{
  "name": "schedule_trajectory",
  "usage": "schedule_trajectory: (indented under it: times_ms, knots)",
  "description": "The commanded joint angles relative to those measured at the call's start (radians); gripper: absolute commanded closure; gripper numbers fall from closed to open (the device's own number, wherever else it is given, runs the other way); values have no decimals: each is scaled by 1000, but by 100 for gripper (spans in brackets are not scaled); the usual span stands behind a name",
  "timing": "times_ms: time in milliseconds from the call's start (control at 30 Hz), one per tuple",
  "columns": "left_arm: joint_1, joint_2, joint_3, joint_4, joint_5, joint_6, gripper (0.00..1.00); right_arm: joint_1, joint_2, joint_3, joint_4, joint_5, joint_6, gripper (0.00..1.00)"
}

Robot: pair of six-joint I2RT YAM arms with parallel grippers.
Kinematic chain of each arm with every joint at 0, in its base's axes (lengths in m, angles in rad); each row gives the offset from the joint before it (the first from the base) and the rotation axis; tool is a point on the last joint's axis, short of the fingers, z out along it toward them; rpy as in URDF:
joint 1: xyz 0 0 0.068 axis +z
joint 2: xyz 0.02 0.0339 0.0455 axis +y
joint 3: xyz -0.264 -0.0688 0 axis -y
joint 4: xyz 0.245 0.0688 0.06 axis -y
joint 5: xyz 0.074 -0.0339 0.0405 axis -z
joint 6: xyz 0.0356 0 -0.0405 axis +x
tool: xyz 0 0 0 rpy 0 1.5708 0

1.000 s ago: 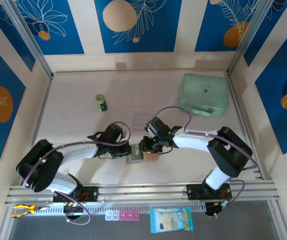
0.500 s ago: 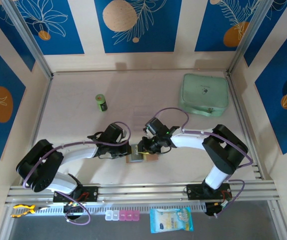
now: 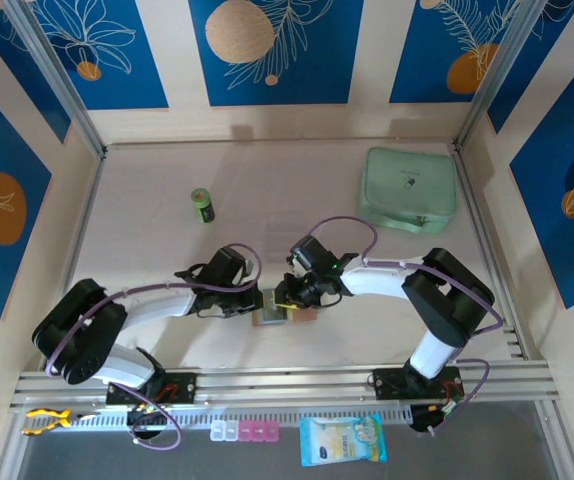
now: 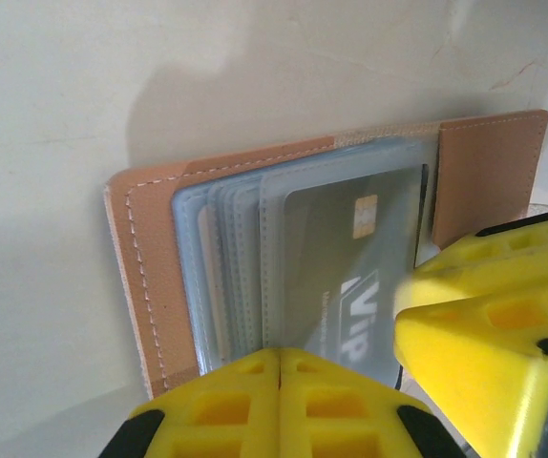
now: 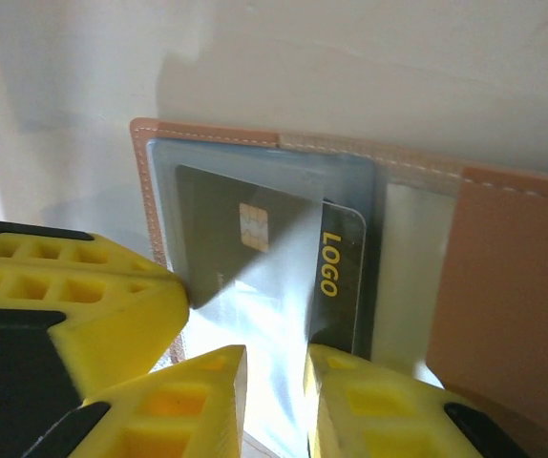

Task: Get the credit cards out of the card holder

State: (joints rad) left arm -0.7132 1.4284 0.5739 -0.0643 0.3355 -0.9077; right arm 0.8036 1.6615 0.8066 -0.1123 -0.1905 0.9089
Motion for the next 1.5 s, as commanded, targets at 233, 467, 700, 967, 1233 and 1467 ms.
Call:
schedule_trajectory:
  times_ms: [233,467,700,967,1233,1467]
  knots:
    - [-6,-20,-22,-25,-23,0,99,11,-11,49,-144,83,-56,76]
    - [-6,-26,-16,-32,-23,-2,99,19,-40,61,-168,99,-68,76]
    - [-6,-38,13,-60,-17,4,99,20,-73,49,-180,114,-76,75]
    - [-15,-61,63,-101,-9,15,99,8,-136,-7,-120,89,-67,70]
    - [-55,9,116,-72,5,4,99,-32,-146,-57,-62,22,-67,75]
    - [-65,53,132,-97,-20,25,99,-55,-151,-100,9,-22,-54,65]
